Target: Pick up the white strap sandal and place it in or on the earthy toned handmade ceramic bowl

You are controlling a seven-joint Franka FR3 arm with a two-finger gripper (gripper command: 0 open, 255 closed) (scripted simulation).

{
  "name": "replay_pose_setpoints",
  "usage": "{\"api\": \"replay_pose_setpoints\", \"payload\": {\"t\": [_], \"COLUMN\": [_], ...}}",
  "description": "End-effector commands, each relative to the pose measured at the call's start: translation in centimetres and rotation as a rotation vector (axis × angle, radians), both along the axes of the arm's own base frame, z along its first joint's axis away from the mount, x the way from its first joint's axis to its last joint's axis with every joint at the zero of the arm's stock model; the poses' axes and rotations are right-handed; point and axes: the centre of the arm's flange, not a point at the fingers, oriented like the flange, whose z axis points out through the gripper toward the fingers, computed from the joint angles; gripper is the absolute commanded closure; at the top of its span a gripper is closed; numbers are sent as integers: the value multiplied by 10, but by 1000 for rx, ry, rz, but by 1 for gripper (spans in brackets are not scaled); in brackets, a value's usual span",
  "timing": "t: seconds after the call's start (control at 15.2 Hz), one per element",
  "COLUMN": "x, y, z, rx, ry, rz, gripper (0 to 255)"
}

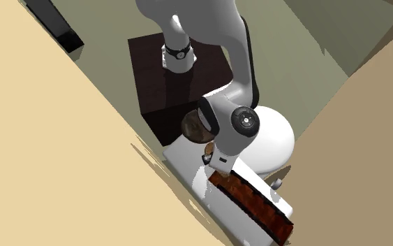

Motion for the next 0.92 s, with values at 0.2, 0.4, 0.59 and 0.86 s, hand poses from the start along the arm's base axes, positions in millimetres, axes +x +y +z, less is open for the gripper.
{"api": "replay_pose_setpoints", "payload": {"t": [0.2,0.4,0.59,0.86], "x": [0,0,0,0], "y": [0,0,0,0], "z": [26,42,58,79], "rx": [0,0,0,0], "ry": [0,0,0,0], "rz": [1,1,1,1], "gripper": [255,255,255,255]}}
